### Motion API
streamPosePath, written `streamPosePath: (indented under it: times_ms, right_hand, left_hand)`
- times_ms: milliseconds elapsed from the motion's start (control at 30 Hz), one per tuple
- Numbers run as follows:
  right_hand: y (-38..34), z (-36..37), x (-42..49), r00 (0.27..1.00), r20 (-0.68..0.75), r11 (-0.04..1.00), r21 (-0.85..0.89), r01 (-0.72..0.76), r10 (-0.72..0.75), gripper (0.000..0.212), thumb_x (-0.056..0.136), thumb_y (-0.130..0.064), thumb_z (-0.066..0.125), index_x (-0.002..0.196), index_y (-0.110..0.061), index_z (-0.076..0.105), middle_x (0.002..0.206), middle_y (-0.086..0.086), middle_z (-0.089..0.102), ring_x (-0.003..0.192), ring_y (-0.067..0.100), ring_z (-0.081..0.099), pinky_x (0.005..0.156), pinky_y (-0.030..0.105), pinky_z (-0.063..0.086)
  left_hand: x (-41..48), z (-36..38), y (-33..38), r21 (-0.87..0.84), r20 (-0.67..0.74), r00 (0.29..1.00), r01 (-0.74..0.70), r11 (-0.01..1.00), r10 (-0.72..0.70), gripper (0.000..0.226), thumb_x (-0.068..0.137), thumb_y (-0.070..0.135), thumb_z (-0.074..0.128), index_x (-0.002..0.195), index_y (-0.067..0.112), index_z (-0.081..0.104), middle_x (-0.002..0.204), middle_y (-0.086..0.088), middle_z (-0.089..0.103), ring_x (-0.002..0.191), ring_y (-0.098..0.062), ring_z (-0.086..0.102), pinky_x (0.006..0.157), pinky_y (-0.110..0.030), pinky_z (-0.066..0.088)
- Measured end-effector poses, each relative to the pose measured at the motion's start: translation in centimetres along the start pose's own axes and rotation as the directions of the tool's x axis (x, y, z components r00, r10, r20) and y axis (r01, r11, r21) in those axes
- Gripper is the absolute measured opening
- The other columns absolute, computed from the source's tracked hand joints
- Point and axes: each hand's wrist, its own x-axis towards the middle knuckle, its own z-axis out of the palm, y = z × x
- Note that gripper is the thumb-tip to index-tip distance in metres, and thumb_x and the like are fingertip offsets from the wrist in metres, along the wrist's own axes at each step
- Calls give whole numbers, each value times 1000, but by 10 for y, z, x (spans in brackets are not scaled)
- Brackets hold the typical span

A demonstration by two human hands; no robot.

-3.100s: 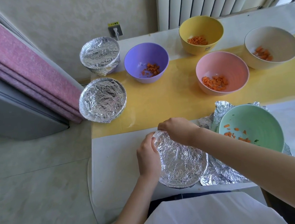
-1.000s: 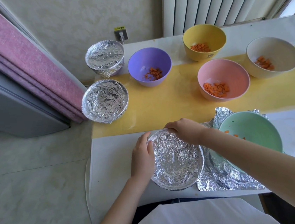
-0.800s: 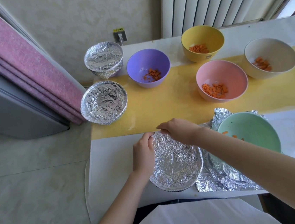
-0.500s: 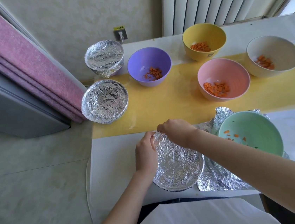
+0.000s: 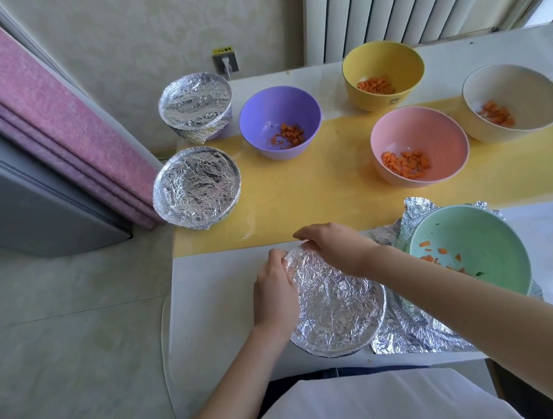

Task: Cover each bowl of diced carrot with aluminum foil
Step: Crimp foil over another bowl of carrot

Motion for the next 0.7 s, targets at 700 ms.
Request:
streamPosePath:
  times_ms: [700]
  right_hand:
    - [2,-9,6,996,89,983,-181,16,0,24,94,-3,43,109,-10,60,94,12,66,71,24,50,60,28,34]
  left_hand:
    - [17,0,12,-308,0,999,50,950,-53,15,92,12,55,80,10,65,64,5,59,56,-6,48,54,-21,33]
